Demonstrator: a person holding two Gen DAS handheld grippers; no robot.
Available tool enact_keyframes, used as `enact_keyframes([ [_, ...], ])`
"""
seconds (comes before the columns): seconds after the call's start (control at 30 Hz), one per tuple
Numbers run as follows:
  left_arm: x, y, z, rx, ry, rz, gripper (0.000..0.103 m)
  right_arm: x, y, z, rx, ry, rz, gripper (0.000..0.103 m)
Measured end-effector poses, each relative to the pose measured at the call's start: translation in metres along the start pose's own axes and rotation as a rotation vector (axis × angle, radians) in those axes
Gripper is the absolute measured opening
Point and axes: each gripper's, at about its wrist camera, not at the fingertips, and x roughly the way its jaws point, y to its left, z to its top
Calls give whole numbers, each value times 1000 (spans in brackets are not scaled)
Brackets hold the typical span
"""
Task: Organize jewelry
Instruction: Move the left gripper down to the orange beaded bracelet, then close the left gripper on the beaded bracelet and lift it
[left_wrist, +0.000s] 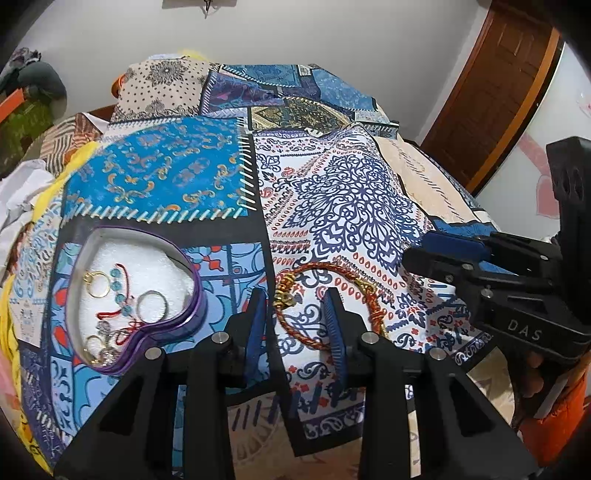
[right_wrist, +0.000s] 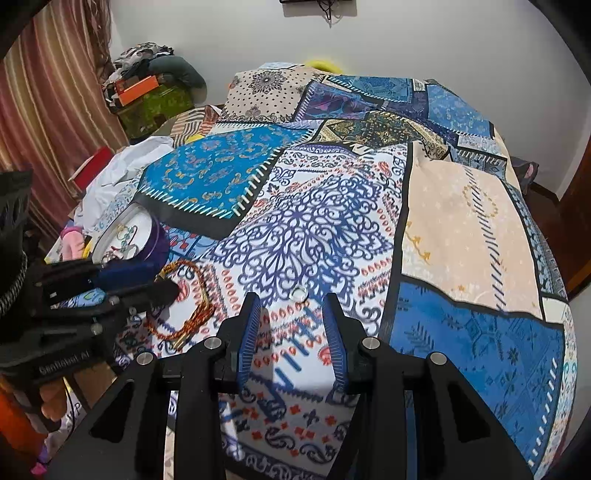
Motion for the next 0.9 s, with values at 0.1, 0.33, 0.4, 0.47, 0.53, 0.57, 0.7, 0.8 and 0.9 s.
enact_keyframes([
  [0.1,2,0,0,-11,0,-17,31,6,-1,2,6,11,8,32],
  [0.33,4,2,-1,-30,1,-42,28,12,5,1,-31,21,-16,18],
  [0.4,3,3,-2,-36,-3,-41,24,11,6,0,-36,20,-20,12],
  [0.47,2,3,-2,-37,-6,-38,20,10,5,-1,-31,17,-20,9],
  [0.53,1,2,-1,-35,-8,-33,16,10,4,-1,-26,14,-18,9],
  [0.57,0,2,-1,-33,-9,-30,13,9,4,-1,-24,13,-18,9],
  [0.7,-4,1,-2,-31,-18,-17,10,6,3,-1,-14,9,-18,9],
  [0.8,-8,0,-2,-27,-24,-13,9,1,2,-1,4,1,-13,9],
  [0.9,-15,-2,-2,-20,-35,-14,9,-7,2,-1,18,-16,3,9],
])
